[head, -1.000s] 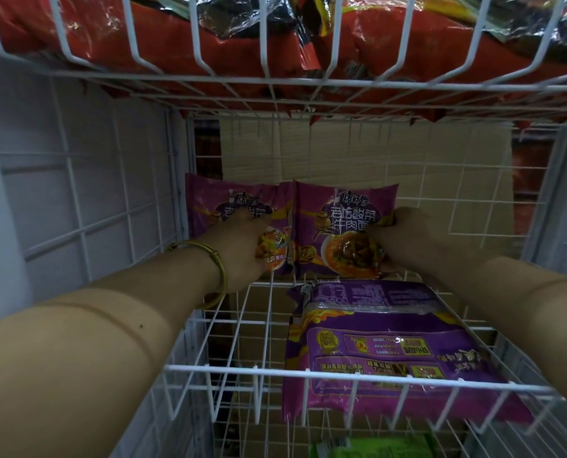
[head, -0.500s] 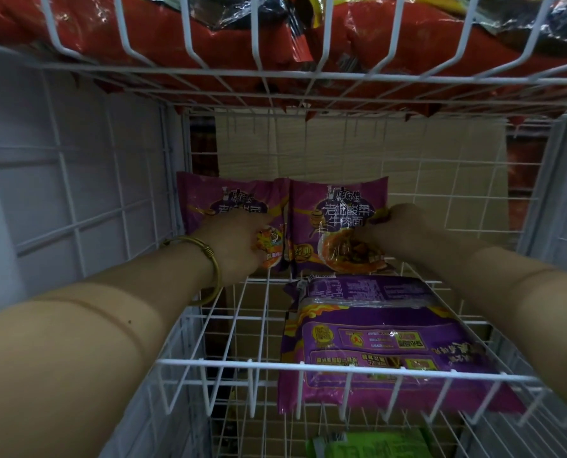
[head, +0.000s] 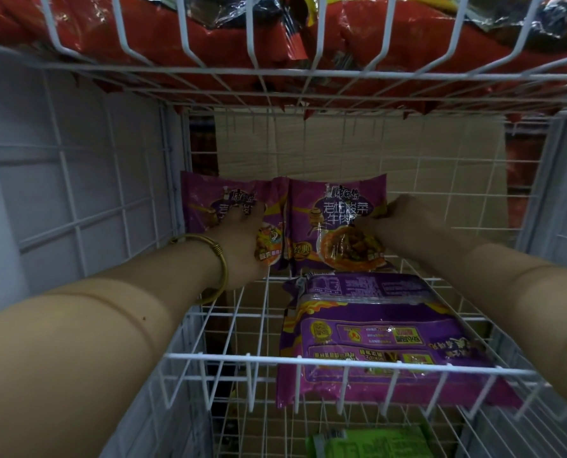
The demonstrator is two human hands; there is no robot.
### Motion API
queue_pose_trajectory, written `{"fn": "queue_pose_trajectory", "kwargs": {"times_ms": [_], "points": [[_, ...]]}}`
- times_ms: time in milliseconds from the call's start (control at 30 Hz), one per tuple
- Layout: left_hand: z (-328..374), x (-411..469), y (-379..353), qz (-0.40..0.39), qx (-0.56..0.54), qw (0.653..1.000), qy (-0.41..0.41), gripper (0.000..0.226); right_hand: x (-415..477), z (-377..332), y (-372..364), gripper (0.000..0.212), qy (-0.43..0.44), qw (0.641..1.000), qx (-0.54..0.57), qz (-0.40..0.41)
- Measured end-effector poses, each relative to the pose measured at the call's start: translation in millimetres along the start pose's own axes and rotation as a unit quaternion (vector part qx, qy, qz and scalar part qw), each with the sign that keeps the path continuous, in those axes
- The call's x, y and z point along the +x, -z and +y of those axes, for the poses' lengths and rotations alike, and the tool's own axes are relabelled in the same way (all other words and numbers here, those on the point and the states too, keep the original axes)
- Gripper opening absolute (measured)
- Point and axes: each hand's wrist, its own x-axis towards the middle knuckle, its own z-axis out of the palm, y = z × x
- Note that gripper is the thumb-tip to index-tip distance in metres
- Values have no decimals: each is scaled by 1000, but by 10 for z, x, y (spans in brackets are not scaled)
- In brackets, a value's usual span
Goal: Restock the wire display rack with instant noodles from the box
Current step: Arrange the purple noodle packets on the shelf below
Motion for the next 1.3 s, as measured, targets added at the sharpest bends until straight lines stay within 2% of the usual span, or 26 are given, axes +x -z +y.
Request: {"fn": "queue_pose_trajectory", "kwargs": {"times_ms": [67, 133, 267, 333, 500, 633, 733, 900, 967, 1100, 1300], "points": [[8, 7, 5, 17, 1, 1000, -4, 101, -12, -6, 8, 50, 4, 1000, -3, -2], [11, 5, 30, 63, 3, 998, -14, 92, -17, -22, 30, 56, 3, 1000, -6, 3], [23, -3, 67, 177, 2, 983, -49, 32, -40, -60, 101, 52, -16, 999, -29, 13], [53, -7, 80, 195, 5, 979, -62, 19, -50, -76, 140, 51, -16, 998, -53, 9], [202, -30, 124, 205, 8, 974, -97, 17, -103, -104, 227, 42, 22, 993, -115, -1], [414, -88, 226, 186, -8, 975, -119, 19, -141, -141, 323, 44, 23, 990, -140, -24], [698, -116, 291, 165, -21, 977, -133, 23, -260, -159, 445, 43, 27, 976, -203, -73], [1404, -50, 219, 162, -65, 969, -176, 18, -495, 20, 860, 28, 4, 965, -252, -77], [1754, -19, 150, 154, -85, 965, -194, 15, -629, 169, 1109, 22, -11, 974, -218, -55], [2603, -92, 9, 136, -148, 946, -255, 12, -1009, 534, 1701, 20, -62, 983, -159, 72], [3757, -653, -167, 120, -210, 900, -362, 10, -1874, 979, 2489, 20, -117, 964, -110, 212]]}}
